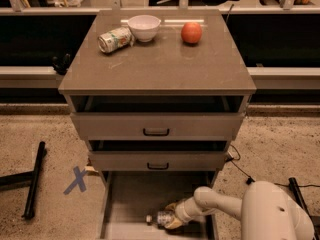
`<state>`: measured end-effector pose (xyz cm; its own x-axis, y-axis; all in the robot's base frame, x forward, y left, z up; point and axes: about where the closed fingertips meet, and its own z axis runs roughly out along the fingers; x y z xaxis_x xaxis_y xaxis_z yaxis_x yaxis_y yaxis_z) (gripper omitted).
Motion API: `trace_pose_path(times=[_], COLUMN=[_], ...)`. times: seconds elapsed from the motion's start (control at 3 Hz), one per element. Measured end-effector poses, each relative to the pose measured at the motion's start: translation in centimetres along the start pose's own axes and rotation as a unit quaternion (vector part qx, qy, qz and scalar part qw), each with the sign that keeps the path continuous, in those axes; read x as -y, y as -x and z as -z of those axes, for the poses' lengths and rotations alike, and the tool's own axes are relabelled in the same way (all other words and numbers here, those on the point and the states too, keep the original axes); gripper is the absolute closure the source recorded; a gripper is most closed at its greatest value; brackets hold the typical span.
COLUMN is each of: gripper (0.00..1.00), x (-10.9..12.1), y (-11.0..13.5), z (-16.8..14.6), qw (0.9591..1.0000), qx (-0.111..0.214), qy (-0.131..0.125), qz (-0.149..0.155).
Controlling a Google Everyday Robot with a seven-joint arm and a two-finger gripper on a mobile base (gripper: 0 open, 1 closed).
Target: Pick blue plastic bottle from bottom drawer and place on counter
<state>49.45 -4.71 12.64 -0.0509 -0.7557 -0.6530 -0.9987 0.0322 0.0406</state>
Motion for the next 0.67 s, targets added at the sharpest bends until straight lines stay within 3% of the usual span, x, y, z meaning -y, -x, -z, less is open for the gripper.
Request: trace_pose_path(times=[0.33, 0.67], gripper=[1.00, 1.00], x=[-0.3, 1.1], y=[0.3, 2.7], z=[0.3, 4.1], qw=[0.9999, 0.9968], qx=[0.007, 0.017], qy=[-0.003, -0.053], qz=[0.007, 0.058])
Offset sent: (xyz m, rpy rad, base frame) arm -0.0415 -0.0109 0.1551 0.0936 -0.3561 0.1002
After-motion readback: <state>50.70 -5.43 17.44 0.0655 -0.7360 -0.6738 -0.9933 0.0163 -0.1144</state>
